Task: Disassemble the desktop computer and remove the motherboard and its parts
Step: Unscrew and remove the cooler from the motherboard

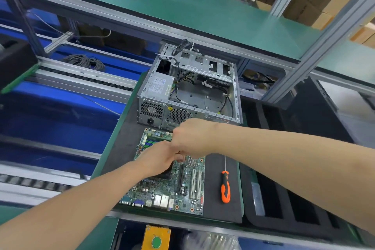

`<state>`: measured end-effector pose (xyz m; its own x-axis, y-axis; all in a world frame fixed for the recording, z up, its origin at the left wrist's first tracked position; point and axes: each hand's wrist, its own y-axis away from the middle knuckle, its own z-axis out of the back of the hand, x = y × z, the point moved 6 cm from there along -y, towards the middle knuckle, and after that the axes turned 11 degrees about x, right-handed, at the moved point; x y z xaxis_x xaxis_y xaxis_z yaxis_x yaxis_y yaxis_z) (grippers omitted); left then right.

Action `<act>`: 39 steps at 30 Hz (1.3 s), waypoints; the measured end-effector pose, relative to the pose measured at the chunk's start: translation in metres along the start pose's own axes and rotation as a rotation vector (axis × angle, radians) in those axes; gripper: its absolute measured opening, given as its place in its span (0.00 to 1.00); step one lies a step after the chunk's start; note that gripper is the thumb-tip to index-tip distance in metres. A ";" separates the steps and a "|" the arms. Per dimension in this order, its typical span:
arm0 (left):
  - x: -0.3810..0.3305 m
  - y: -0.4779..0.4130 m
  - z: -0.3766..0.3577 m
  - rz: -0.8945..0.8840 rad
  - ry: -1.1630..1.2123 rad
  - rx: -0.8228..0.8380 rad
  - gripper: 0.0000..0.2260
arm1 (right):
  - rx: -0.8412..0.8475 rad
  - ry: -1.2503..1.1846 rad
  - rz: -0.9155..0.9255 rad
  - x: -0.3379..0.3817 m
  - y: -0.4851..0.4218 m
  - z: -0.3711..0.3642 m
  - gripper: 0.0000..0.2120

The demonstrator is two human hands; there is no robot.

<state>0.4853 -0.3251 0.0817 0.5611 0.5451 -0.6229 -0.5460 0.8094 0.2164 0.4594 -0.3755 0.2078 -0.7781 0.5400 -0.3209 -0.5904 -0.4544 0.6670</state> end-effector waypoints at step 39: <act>0.006 -0.009 -0.006 -0.033 -0.002 0.012 0.11 | 0.019 -0.812 -0.426 -0.036 0.013 -0.020 0.25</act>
<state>0.4897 -0.3301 0.0715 0.5795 0.5188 -0.6285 -0.5201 0.8292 0.2049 0.4757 -0.4152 0.2145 -0.1012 0.9946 0.0243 -0.7839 -0.0948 0.6136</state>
